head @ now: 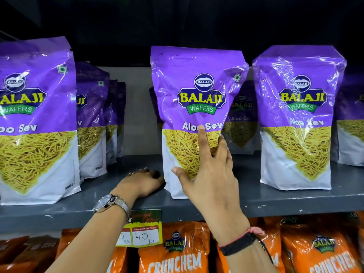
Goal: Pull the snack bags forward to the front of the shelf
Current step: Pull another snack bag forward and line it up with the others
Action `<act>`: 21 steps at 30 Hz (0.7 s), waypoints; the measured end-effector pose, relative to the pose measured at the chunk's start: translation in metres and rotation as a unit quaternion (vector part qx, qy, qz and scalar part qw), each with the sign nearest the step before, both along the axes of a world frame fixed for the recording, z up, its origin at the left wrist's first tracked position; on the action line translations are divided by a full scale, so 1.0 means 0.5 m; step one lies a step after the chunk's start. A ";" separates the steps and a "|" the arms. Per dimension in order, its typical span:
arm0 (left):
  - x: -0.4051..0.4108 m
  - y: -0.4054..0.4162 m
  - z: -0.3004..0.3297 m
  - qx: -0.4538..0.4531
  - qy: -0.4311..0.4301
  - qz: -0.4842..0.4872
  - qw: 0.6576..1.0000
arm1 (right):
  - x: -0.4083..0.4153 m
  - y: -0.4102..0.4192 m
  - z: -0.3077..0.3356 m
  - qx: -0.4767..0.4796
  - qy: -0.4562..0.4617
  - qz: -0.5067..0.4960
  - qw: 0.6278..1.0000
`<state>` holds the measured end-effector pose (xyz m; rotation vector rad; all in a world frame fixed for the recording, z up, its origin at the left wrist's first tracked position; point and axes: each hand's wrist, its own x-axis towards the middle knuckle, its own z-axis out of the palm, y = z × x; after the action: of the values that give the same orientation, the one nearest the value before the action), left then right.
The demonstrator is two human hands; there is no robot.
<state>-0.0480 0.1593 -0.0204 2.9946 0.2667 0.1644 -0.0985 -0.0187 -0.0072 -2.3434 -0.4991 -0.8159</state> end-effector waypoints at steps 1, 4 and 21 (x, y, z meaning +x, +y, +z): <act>-0.001 -0.002 0.000 0.000 0.000 -0.001 1.000 | 0.003 0.001 0.001 0.001 0.003 0.000 1.000; -0.003 -0.005 0.002 0.002 -0.004 -0.002 1.000 | 0.014 0.004 0.002 0.004 0.006 0.000 1.000; -0.003 -0.001 0.003 -0.010 -0.006 -0.001 1.000 | 0.012 0.004 0.002 0.009 -0.006 -0.005 1.000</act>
<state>-0.0496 0.1586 -0.0191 2.9721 0.2636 0.1779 -0.0926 -0.0167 -0.0063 -2.3273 -0.4844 -0.8368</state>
